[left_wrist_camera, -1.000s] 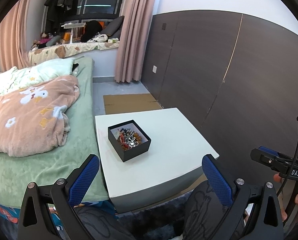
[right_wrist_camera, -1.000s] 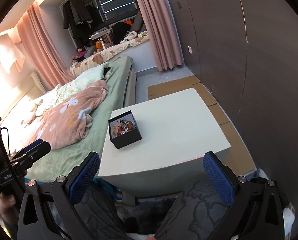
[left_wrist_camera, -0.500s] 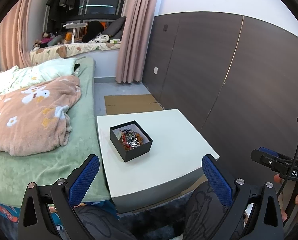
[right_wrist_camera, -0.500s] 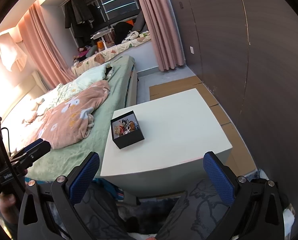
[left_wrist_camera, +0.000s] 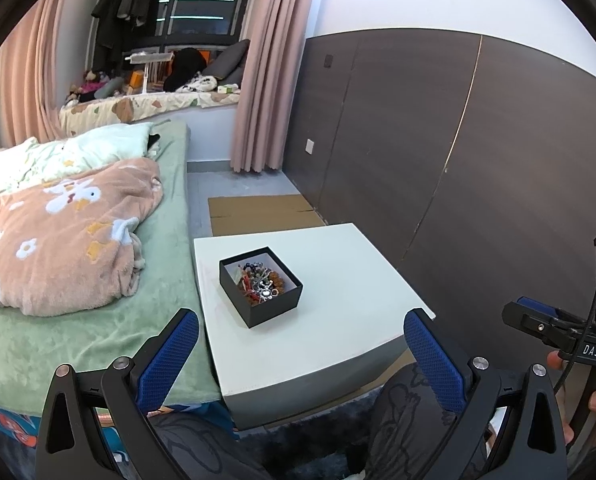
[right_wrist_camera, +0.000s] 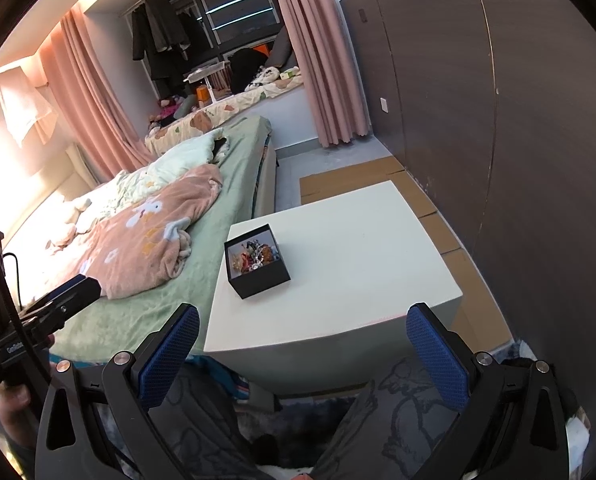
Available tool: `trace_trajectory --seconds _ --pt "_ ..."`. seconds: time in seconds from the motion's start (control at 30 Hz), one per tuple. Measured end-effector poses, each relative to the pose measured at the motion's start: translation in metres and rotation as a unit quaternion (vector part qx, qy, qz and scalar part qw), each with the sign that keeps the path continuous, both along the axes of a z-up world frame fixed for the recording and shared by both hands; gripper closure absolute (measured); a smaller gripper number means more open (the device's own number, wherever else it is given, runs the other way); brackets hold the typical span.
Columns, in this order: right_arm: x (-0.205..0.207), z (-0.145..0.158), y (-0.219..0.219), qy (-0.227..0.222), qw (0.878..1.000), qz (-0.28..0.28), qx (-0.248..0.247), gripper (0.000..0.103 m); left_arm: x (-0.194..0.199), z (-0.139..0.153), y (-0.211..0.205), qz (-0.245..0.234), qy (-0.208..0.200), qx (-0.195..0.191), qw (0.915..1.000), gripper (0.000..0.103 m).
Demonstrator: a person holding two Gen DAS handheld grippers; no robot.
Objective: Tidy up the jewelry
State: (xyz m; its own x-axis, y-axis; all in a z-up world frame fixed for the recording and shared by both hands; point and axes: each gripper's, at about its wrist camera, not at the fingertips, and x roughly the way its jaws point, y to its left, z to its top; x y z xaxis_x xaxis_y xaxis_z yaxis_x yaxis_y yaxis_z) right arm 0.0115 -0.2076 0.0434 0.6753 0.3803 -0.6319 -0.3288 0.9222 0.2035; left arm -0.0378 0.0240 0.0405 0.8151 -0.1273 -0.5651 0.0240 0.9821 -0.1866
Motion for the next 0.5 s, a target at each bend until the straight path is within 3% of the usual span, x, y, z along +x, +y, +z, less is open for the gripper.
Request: trace_trajectory --seconds 0.5 --pt "-0.0041 0.0006 -0.0042 0.004 1.0 0.001 0.007 0.0 -0.0036 -0.0011 -0.0039 0.005 0.001 0.008 1.0 0.001"
